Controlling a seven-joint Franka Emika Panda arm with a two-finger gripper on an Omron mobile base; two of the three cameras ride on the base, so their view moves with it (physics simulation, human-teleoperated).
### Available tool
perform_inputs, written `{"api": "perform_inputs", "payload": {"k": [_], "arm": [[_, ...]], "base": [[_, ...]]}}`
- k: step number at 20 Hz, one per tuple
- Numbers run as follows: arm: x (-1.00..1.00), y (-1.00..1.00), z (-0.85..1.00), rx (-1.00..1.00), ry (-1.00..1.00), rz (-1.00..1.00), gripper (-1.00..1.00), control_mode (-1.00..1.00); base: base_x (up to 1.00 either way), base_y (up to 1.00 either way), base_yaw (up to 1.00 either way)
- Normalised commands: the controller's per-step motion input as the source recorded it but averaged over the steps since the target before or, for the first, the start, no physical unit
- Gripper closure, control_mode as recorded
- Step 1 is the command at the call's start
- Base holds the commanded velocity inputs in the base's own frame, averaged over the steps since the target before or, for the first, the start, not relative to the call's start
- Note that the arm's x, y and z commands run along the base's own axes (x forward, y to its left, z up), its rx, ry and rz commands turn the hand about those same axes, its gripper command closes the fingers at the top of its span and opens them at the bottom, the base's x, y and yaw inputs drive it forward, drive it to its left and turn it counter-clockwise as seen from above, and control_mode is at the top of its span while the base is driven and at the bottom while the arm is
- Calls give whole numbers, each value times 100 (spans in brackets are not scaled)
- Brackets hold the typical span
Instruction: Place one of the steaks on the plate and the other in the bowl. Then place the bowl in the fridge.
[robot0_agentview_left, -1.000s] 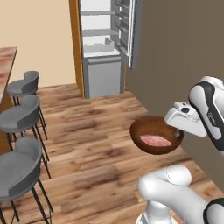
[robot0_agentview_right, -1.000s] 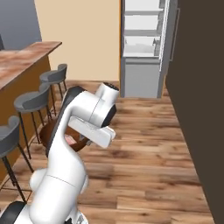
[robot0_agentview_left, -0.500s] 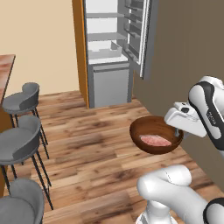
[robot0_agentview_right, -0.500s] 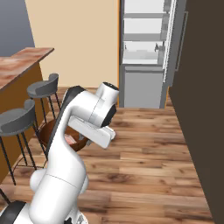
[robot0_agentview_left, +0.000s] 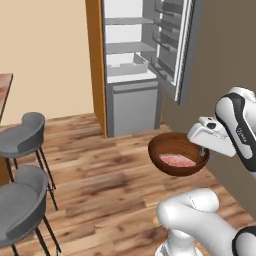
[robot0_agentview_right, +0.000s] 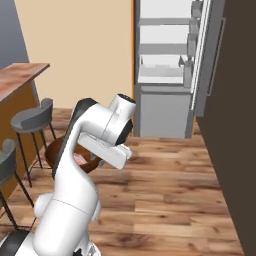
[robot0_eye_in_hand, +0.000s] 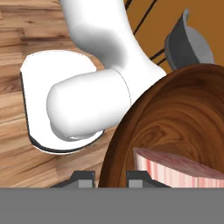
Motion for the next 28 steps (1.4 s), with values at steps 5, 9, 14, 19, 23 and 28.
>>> {"api": "perform_inputs", "payload": {"k": [5,9,14,19,23,28], "arm": [[0,0,0,0,0,0,100,100],[0,0,0,0,0,0,100,100],[0,0,0,0,0,0,100,100],[0,0,0,0,0,0,100,100],[0,0,0,0,0,0,100,100],[0,0,0,0,0,0,100,100]], "base": [[100,0,-4],[100,0,-6],[100,0,-8],[100,0,-9],[100,-2,-28],[81,2,-39]]}}
